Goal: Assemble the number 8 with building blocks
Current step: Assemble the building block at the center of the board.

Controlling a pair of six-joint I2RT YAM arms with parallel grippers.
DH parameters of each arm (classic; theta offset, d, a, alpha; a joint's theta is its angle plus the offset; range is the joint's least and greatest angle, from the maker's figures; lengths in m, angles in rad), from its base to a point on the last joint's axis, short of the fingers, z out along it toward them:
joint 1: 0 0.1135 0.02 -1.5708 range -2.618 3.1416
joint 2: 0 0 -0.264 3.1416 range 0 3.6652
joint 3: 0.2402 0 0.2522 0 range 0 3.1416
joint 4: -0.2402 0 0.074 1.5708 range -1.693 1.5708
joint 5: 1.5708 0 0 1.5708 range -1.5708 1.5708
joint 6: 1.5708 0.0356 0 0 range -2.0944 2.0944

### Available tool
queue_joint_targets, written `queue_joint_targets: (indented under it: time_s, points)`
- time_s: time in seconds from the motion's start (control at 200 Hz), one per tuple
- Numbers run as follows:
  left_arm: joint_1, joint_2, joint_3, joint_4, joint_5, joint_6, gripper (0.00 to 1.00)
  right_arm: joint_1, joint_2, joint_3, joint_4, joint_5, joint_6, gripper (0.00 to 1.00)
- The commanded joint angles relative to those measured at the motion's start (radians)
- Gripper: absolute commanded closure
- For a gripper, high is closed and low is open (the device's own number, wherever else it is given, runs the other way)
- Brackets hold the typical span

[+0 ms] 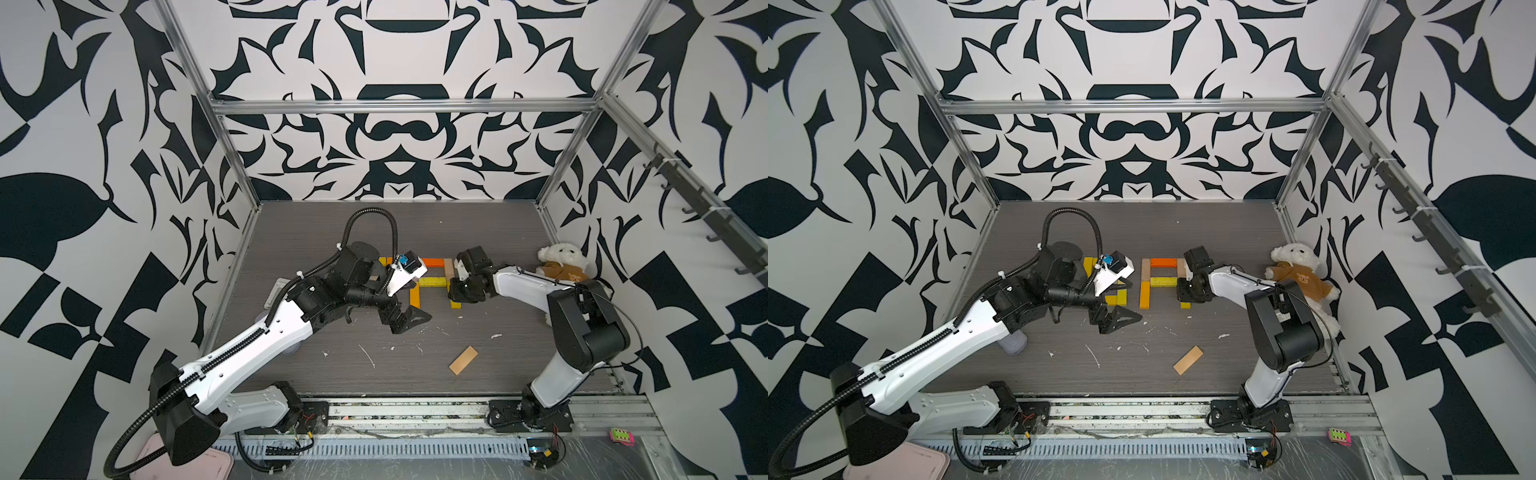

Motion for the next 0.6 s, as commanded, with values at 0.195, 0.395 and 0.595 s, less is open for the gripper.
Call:
queue_joint_targets:
  time_s: [0.195, 0.395, 0.595]
  points:
    - [-0.003, -0.005, 0.001, -0.007, 0.005, 0.018, 0.01, -0.003, -0.006, -0.004, -0.001, -0.037, 0.045, 0.51]
    - [-0.002, -0.003, 0.002, -0.006, 0.008, 0.016, 0.01, -0.003, -0.039, -0.023, 0.004, -0.053, 0.077, 0.48]
    - [-0.003, -0.001, 0.003, -0.006, 0.009, 0.016, 0.00, -0.002, -0.069, -0.036, 0.001, -0.033, 0.095, 0.47]
